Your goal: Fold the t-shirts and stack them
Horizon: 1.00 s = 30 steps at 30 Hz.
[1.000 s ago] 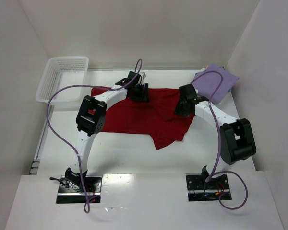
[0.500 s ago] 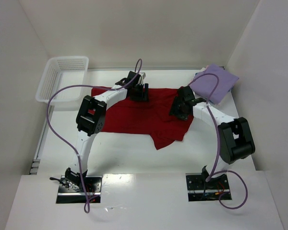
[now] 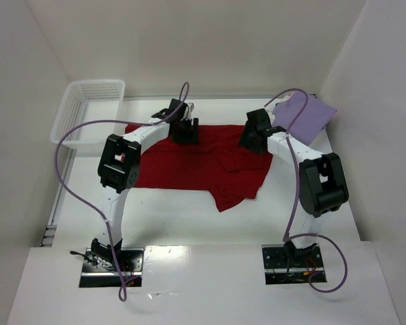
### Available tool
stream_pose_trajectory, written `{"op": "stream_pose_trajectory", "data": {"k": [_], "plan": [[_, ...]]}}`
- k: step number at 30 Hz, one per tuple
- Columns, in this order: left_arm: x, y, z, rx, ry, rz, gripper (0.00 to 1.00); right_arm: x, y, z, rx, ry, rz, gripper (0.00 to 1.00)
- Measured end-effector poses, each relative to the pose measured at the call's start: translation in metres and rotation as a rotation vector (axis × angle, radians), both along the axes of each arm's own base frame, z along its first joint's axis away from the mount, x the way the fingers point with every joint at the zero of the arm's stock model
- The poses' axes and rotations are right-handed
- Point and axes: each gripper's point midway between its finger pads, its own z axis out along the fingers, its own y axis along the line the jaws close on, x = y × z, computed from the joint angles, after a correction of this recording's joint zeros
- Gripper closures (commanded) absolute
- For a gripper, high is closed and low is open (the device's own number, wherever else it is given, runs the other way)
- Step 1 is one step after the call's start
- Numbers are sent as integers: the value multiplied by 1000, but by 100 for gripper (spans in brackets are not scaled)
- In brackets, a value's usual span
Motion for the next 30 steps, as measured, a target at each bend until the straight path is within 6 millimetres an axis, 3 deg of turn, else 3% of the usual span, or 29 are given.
{"op": "stream_pose_trajectory", "data": {"k": [4, 9, 12, 15, 18, 24, 30], "plan": [[-1, 40, 13, 33, 8, 56, 22, 19, -8, -7, -11, -5, -26, 53], [10, 87, 45, 41, -47, 131, 20, 37, 1, -18, 1, 7, -8, 61], [10, 110, 51, 84, -66, 159, 20, 43, 6, -34, 0, 34, 8, 72], [4, 122, 43, 141, -48, 137, 20, 39, 9, -51, -10, 72, 18, 79], [-3, 132, 29, 191, -6, 108, 20, 36, 10, -63, -17, 100, 23, 80], [-18, 153, -5, 278, 95, 114, 20, 37, 11, -64, -17, 100, 24, 80], [-20, 175, -15, 305, 131, 160, 20, 44, 12, -65, -22, 95, 24, 80]]}}
